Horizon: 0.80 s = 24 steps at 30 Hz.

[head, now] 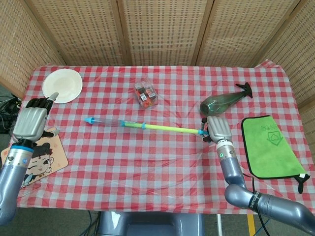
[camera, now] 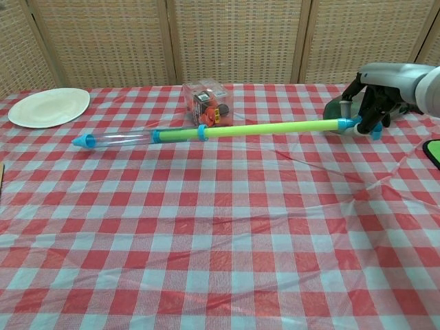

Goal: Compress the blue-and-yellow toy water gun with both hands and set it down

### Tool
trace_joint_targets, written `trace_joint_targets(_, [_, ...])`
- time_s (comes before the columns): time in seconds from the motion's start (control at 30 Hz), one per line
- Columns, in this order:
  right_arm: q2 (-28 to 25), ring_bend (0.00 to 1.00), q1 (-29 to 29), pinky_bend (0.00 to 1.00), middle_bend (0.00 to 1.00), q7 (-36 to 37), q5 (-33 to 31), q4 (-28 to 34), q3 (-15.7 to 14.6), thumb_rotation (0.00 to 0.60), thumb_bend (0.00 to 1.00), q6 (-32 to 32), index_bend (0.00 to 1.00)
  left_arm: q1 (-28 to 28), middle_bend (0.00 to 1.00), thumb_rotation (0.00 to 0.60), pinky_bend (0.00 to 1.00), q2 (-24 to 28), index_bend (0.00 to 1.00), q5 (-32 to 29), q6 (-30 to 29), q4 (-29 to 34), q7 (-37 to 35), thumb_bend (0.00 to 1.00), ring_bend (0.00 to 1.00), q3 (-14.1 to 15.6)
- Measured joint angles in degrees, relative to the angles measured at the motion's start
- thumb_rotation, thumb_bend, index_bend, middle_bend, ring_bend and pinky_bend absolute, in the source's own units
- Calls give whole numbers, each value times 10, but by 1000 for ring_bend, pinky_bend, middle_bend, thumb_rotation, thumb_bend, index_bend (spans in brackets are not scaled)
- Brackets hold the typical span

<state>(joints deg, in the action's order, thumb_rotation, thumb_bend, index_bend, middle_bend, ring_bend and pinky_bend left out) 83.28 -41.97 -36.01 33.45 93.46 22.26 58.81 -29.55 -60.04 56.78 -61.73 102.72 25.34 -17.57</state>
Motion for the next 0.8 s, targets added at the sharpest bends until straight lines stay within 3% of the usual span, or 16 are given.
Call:
trace_joint_targets(0.37, [-29,1000,-19,640,1000,53,-4,-23,1,600,587,-41,847,-88,213,600,186,-21,159,-135,86,-62,51,125,227,0])
trace_joint_targets(0.57, [-41,1000,-24,640,1000,65,-5,-19,-4,600,588,-46,849,-120,310,600,277,-30,209,-169,96,-84,80,126,319,11])
trace_joint_targets(0.8, [-62,1000,-27,640,1000,82,-1,-3,-7,600,587,-52,849,-157,341,600,317,-51,247,-211,105,-123,109,133,361,21])
